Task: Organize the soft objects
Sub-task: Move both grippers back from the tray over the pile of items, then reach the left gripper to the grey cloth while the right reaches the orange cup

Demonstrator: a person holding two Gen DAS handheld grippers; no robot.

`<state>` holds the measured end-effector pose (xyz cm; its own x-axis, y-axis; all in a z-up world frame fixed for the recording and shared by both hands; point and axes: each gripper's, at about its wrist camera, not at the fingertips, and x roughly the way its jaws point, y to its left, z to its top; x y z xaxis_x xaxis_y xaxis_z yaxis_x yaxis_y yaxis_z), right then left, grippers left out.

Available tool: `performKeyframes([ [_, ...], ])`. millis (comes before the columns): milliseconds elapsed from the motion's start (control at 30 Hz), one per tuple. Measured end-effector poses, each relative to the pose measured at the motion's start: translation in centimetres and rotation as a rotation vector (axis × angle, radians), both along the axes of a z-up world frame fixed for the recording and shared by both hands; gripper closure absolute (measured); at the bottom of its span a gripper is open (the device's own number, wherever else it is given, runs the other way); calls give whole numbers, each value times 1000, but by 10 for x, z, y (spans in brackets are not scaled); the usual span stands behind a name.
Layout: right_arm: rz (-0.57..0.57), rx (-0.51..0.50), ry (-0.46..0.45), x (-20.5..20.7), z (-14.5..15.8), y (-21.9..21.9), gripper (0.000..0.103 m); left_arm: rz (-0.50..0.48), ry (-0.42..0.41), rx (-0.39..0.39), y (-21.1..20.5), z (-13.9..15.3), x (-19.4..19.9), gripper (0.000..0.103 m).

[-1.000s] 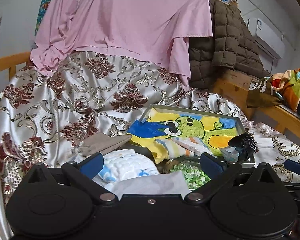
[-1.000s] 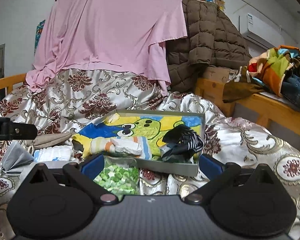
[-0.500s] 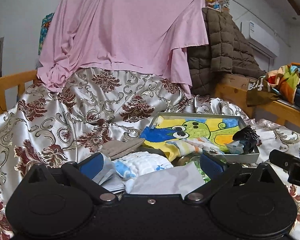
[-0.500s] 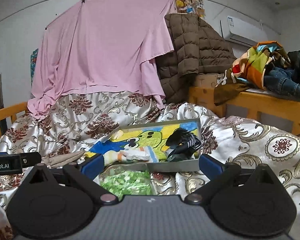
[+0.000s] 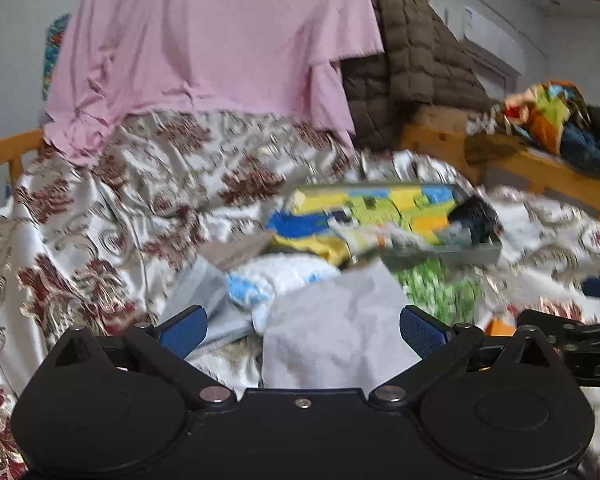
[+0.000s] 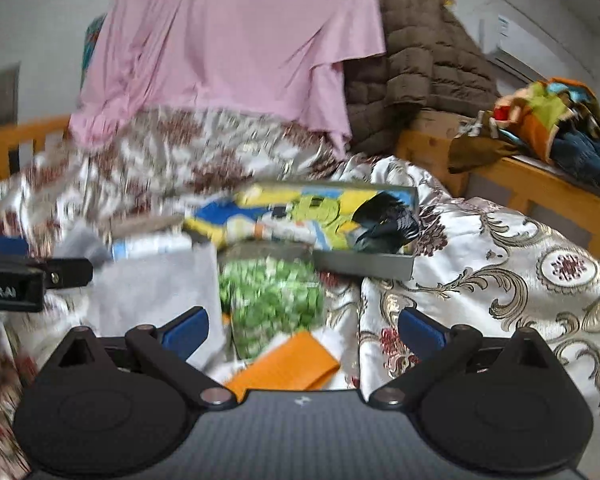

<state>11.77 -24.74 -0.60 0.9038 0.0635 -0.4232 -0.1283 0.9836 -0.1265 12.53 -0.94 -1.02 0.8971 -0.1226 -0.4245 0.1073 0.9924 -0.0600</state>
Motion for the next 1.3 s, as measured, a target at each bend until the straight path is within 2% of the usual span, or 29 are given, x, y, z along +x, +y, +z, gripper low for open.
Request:
performKeyframes([
  [200, 56, -75, 101, 9, -18, 17, 0, -68, 58, 15, 5, -16, 1, 1],
  [367, 90, -150, 165, 16, -30, 28, 0, -101, 91, -18, 8, -23, 9, 1],
  [567, 130, -246, 163, 15, -37, 37, 0, -159, 117, -78, 3, -26, 31, 1],
  [933, 193, -358, 182, 22, -50, 50, 1, -302, 187, -12, -26, -38, 67, 1],
  [1133, 204, -377, 182, 23, -52, 52, 2, -311, 149, 95, -38, -45, 60, 2],
  [1300, 195, -377, 187, 23, -52, 51, 6, -326, 160, 105, -42, -45, 55, 8],
])
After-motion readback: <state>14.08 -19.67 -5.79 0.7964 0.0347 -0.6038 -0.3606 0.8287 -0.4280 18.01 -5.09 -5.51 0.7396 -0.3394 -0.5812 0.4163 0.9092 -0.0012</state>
